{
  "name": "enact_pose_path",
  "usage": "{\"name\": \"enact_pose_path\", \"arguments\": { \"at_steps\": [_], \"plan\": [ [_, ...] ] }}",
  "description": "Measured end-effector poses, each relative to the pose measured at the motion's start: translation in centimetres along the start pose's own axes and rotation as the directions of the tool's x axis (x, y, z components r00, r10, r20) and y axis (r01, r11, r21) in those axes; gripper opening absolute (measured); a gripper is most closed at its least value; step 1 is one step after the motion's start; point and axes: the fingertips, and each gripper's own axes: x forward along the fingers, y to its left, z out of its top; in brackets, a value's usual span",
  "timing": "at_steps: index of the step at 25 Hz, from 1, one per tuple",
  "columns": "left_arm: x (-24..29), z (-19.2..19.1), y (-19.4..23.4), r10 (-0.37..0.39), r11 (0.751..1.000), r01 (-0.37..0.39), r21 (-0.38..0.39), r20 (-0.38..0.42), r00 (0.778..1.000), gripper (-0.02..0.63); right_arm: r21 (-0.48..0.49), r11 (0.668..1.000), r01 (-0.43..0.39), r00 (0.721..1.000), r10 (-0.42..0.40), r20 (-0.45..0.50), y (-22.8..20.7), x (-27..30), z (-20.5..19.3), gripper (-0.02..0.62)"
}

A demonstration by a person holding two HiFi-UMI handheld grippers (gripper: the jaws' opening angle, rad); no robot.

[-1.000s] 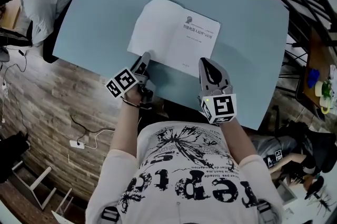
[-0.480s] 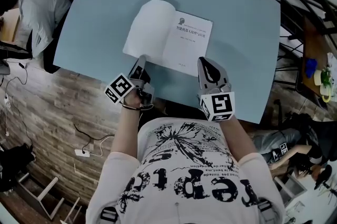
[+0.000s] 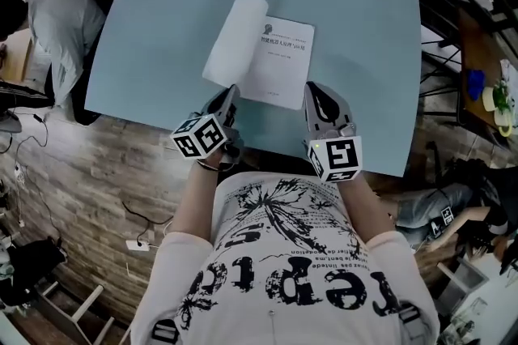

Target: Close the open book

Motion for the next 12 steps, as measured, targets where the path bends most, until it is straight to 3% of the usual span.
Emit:
{"name": "enact_pose_path", "arguments": {
  "at_steps": [3, 6, 12],
  "plan": [
    [1.2, -1.1, -1.9, -0.009, 0.988, 0.021, 0.155, -0.075, 0.997, 0.020, 0.011, 0.999, 0.032, 0.999, -0.033, 0.005, -1.4, -0.6, 0.0, 0.011],
    [2.5, -2.3, -3.2, -0.012, 0.959, 0.053, 0.278, -0.149, 0.989, 0.020, 0.019, 0.998, 0.061, 0.998, -0.061, 0.005, -2.6, -1.2, -0.2, 0.011],
    [4.3, -5.9, -3.8, 0.000, 0.905, 0.130, 0.406, -0.305, 0.952, 0.020, 0.030, 0.995, 0.094, 0.996, -0.093, -0.012, -4.5, -1.9, -1.1, 0.011]
  ]
}}
